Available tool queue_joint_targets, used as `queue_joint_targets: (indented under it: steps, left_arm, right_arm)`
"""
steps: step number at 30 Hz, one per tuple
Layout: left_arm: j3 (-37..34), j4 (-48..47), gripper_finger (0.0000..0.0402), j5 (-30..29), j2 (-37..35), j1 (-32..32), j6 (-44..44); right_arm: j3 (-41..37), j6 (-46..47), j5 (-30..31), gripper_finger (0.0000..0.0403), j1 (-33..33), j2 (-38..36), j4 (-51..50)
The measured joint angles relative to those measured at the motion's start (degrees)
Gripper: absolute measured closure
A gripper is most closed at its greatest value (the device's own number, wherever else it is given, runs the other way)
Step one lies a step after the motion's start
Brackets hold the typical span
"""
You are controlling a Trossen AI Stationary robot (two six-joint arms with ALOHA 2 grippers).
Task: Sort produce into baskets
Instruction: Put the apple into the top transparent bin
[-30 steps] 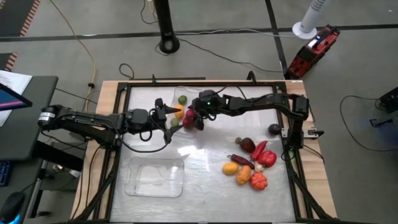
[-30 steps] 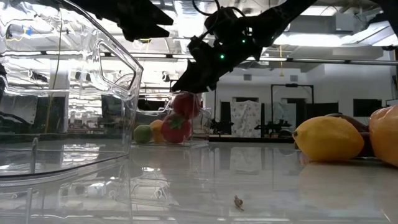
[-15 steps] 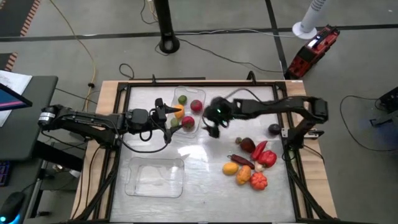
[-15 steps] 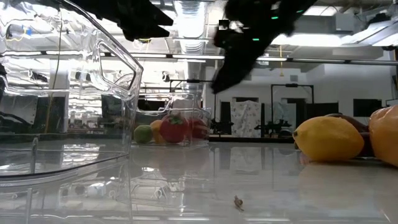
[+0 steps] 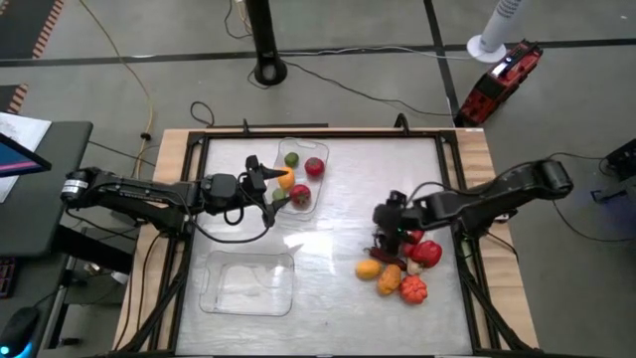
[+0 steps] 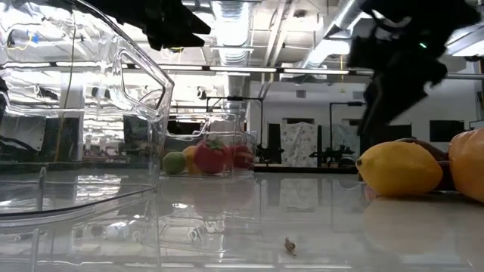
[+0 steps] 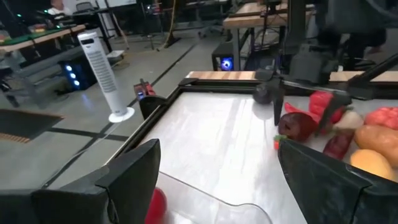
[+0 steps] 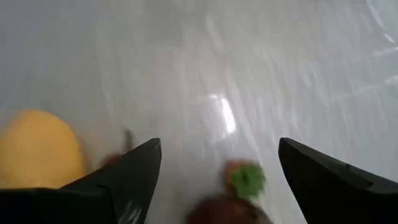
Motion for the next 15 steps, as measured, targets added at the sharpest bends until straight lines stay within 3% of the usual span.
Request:
queue_joint_targets:
  steps: [9, 15]
  left_arm:
    - [0.0, 0.65, 0.0088, -0.96, 0.0, 0.0, 3.01]
    - [0.0, 1.84, 0.0088, -2.12, 0.0, 0.0, 4.38]
  right_arm:
    - [-12.34, 10.4, 7.57, 0.0053, 4.48, -7.45, 5.08]
    - [-17.15, 13.81, 7.52, 0.0056, 5.96, -7.14, 8.84]
